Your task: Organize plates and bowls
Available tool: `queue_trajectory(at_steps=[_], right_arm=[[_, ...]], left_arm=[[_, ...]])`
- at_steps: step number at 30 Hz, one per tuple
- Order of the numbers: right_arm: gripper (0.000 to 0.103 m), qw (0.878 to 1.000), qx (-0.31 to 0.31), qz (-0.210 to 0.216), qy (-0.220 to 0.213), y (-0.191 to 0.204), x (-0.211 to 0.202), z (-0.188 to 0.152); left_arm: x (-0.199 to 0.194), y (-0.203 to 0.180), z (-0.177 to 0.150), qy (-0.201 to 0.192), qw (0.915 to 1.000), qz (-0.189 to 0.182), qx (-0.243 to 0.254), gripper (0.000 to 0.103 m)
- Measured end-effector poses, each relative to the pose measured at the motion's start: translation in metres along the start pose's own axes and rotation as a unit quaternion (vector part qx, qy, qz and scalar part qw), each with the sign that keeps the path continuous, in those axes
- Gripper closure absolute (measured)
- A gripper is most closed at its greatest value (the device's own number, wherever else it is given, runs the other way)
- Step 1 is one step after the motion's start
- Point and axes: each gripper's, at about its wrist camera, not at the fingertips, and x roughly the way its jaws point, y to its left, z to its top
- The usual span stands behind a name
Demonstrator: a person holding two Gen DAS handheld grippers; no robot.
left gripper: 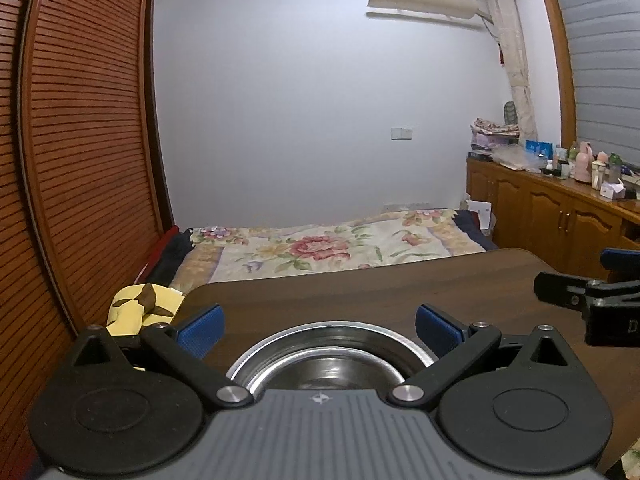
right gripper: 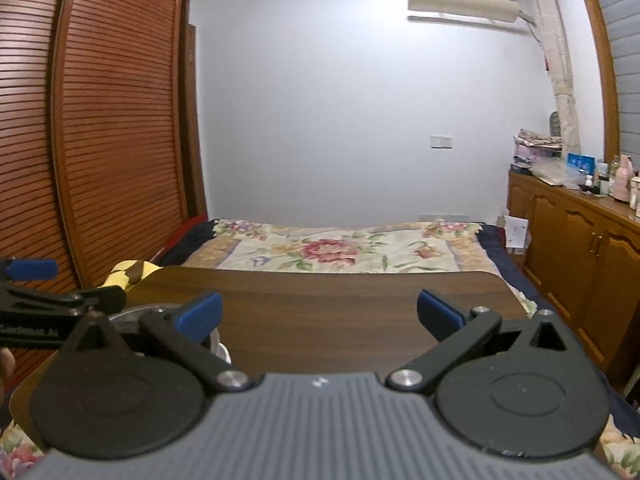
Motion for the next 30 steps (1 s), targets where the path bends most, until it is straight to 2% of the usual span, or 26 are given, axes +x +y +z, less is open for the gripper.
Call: queue_trajectory(at_steps=[12, 30], right_arm=[[0.0, 1.0, -0.003, -0.025, 0.0, -0.009, -0.014, 0.005], [0.0, 1.0, 0.004, -0.026, -0.004, -0.019, -0.024, 0.002]], left_arm=[[-0.017, -0.012, 0.002, 0.0, 1.0, -0.003, -0.001, 0.0], [-0.031, -0.009, -0.003, -0.006, 0.9999, 0.003, -0.009, 0.0]])
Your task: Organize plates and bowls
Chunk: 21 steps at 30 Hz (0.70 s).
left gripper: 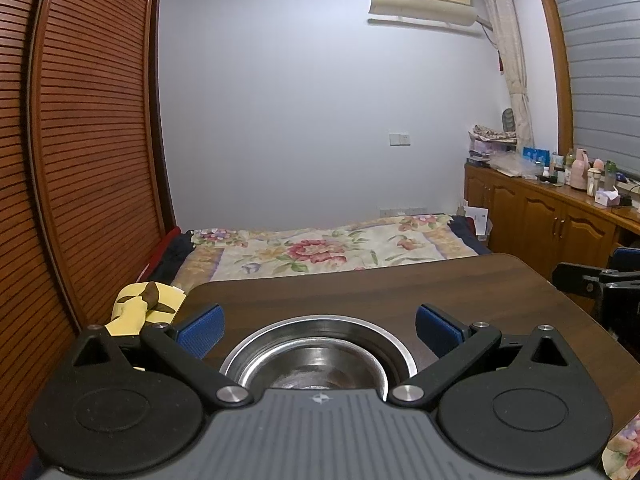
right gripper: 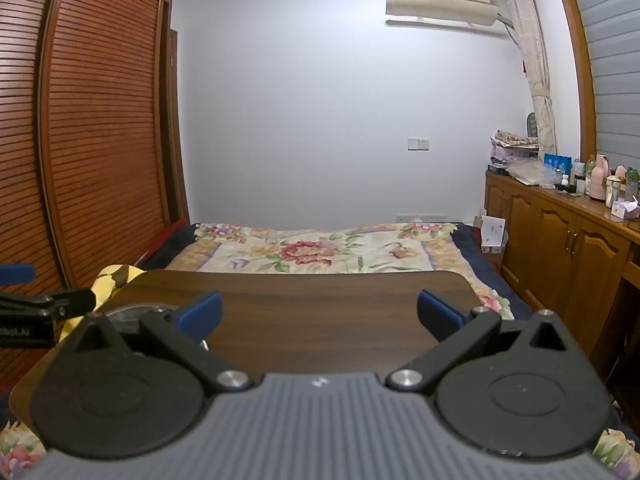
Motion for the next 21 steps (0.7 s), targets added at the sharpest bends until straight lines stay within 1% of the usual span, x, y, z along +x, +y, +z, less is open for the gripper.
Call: queue_trajectory(at_steps=[12, 18, 21], right_arm=[[0.0, 1.0, -0.005, -0.004, -0.01, 0.002, -0.004, -0.011], [0.0, 1.0, -0.005, -0.001, -0.012, 0.003, -0.002, -0.02], [0.0, 1.0, -0.013, -0.006, -0.014, 0.004, -0.001, -0.026]], left_arm=[[0.0, -0.006, -0.016, -0.009, 0.9999, 0.009, -0.004, 0.0], [0.003, -0.007, -0.024, -0.009, 0.9999, 0.012, -0.004, 0.0], [0.006, -0.006, -0.03, -0.002, 0.9999, 0.013, -0.008, 0.0]])
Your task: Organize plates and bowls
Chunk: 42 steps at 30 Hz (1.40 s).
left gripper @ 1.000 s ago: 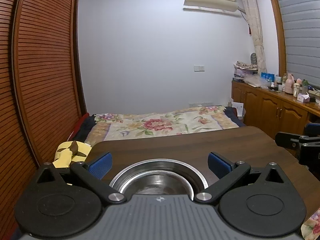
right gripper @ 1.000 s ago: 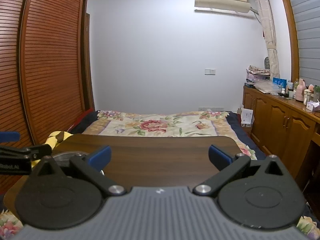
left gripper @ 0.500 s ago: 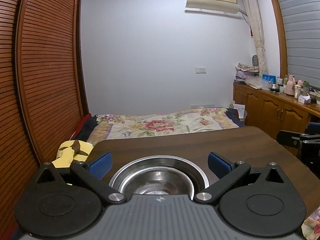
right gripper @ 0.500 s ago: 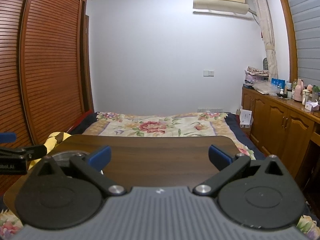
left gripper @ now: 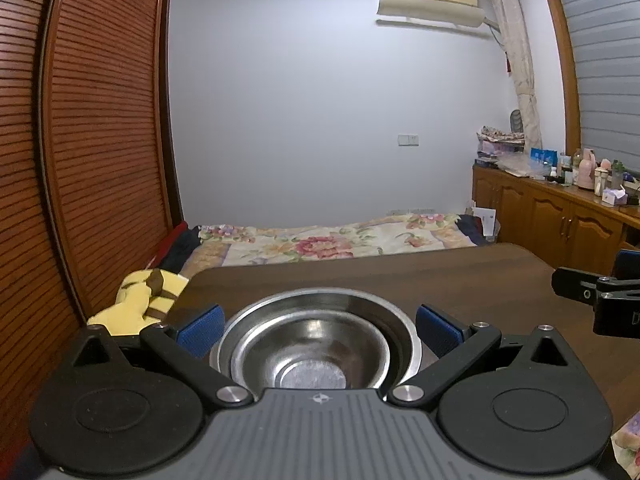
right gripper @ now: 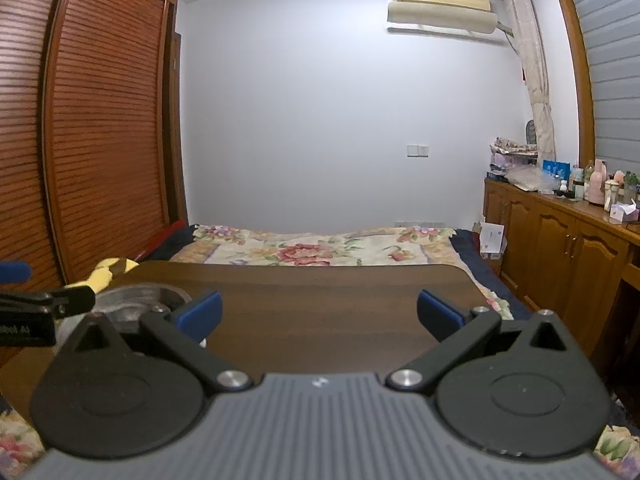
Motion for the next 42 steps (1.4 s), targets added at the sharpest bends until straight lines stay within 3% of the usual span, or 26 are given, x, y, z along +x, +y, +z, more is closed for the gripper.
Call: queue_trajectory(at_steps=[42], right_arm=[[0.0, 1.0, 0.016, -0.012, -0.012, -0.006, 0.001, -0.01]], left_arm=[[0.0, 0.005, -0.012, 0.009, 0.9998, 0.012, -0.01, 0.0]])
